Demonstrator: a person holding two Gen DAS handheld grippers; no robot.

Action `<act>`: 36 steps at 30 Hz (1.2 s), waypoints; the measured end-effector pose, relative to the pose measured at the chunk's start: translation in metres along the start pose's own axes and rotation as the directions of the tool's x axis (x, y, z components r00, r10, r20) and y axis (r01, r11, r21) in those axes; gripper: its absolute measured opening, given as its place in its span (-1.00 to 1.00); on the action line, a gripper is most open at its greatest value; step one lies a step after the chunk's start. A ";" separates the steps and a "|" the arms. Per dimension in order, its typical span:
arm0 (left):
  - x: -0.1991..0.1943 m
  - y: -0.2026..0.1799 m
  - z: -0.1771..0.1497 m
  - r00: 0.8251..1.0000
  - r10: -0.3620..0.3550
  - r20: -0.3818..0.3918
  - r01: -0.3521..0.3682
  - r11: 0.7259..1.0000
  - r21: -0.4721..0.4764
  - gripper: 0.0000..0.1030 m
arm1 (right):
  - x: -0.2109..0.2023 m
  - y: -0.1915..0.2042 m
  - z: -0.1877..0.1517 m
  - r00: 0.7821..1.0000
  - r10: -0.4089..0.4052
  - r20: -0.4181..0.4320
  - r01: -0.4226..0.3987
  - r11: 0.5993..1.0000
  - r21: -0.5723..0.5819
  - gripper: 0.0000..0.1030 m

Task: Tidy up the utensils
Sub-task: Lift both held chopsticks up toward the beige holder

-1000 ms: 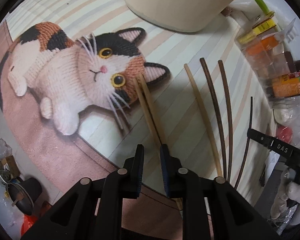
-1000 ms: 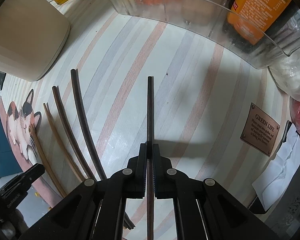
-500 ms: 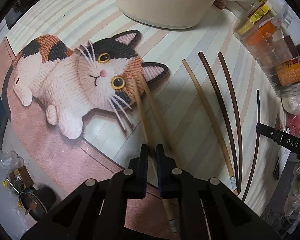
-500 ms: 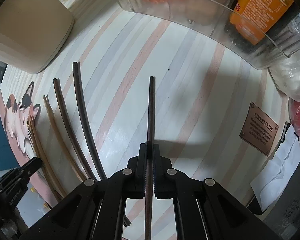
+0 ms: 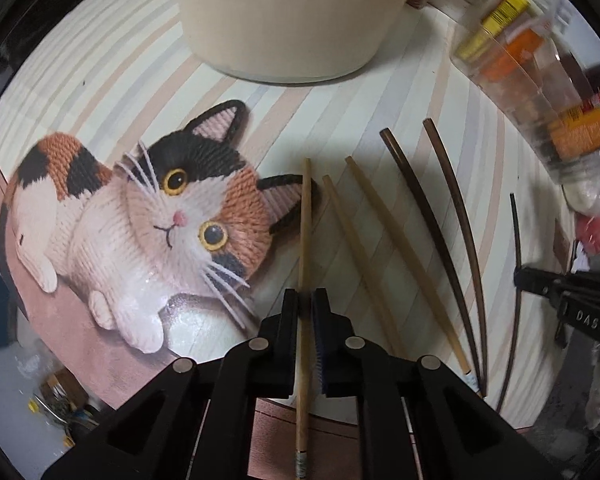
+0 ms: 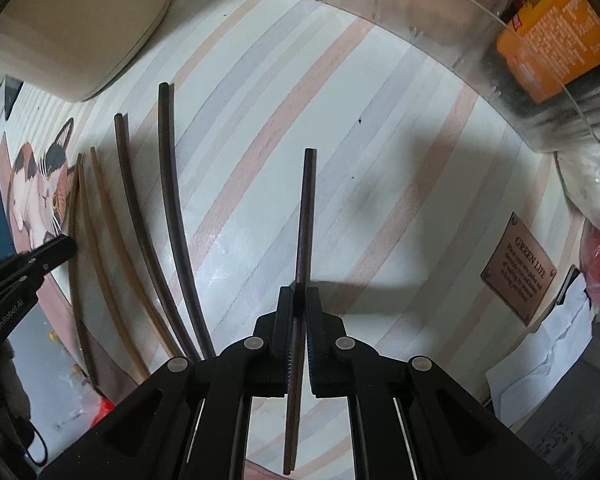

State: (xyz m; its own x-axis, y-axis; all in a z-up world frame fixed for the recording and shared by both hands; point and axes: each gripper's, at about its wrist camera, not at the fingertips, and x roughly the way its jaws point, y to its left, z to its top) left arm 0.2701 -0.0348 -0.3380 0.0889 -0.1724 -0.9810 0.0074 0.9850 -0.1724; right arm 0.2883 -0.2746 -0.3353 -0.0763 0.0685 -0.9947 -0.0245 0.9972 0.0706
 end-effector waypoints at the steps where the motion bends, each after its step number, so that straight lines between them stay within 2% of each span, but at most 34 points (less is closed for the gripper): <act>1: 0.000 0.002 0.001 1.000 -0.011 -0.002 0.011 1.000 -0.006 -0.86 | 0.000 -0.001 0.001 1.000 0.012 -0.005 -0.012 1.000 0.008 -0.78; 3: 0.001 0.006 0.004 1.000 -0.026 -0.002 0.026 1.000 -0.018 -0.84 | 0.002 -0.002 0.008 1.000 0.013 -0.016 -0.013 1.000 0.002 -0.70; 7: 0.001 0.004 0.016 1.000 -0.013 0.000 0.013 1.000 -0.014 -0.84 | 0.005 0.016 0.017 0.998 -0.032 -0.052 0.029 0.998 -0.049 -0.37; 11: 0.003 -0.008 0.030 1.000 0.020 0.010 -0.020 1.000 0.020 -0.86 | 0.008 0.037 0.027 0.992 -0.128 -0.018 0.126 0.988 -0.091 -0.31; 13: 0.004 -0.014 0.034 0.999 0.039 0.015 -0.040 0.998 0.040 -0.90 | 0.008 0.043 0.028 0.992 -0.128 0.019 0.129 0.988 -0.084 -0.38; 15: 0.006 -0.020 0.038 0.998 0.059 0.026 -0.060 0.997 0.052 -0.92 | 0.007 0.045 0.029 0.991 -0.124 0.040 0.127 0.989 -0.079 -0.56; 16: 0.006 -0.022 0.039 0.997 0.065 0.032 -0.067 0.997 0.050 -0.93 | 0.006 0.047 0.028 0.990 -0.127 0.056 0.132 0.988 -0.080 -0.91; 20: 0.005 -0.030 0.029 0.995 0.078 0.056 -0.080 0.996 0.040 -0.93 | 0.004 0.043 0.022 0.990 -0.107 0.096 0.111 0.993 -0.046 -0.91; 26: -0.032 -0.030 0.010 0.990 0.044 0.137 -0.050 0.998 0.038 -0.93 | -0.016 -0.001 0.004 0.981 -0.023 0.193 0.010 0.998 0.068 -0.91; 30: -0.060 -0.031 -0.010 0.981 0.022 0.194 -0.031 0.998 0.046 -0.93 | -0.041 -0.012 -0.012 0.961 0.010 0.277 -0.042 0.993 0.107 -0.91; 36: -0.105 -0.026 -0.030 0.957 0.000 0.290 -0.026 0.996 0.085 -0.93 | -0.072 0.001 -0.038 0.922 0.021 0.387 -0.060 0.994 0.087 -0.91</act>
State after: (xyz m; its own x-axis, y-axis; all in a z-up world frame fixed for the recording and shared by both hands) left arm 0.2306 -0.0424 -0.2337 0.3737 -0.1624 -0.9132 0.0898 0.9863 -0.1386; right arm 0.2561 -0.2800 -0.2603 0.3145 0.0960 -0.9444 0.0674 0.9901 0.1231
